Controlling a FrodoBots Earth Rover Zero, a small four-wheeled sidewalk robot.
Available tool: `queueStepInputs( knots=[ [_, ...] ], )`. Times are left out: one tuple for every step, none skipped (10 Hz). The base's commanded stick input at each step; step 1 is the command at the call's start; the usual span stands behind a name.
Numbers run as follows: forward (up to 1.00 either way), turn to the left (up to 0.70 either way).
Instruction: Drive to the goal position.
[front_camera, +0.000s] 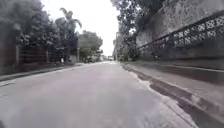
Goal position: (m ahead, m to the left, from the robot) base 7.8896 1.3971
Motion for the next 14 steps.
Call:
queueStepInputs(
  knots=[
    [1.0, 0.0],
    [1.0, 0.0],
    [1.0, 0.0],
    [1.0, 0.0],
    [1.0, 0.0],
    [1.0, -0.01],
    [1.0, -0.02],
    [1.0, -0.02],
    [1.0, -0.03],
    [1.0, -0.03],
    [1.0, -0.03],
    [1.0, -0.03],
    [1.0, -0.02],
    [1.0, -0.04]
  ],
)
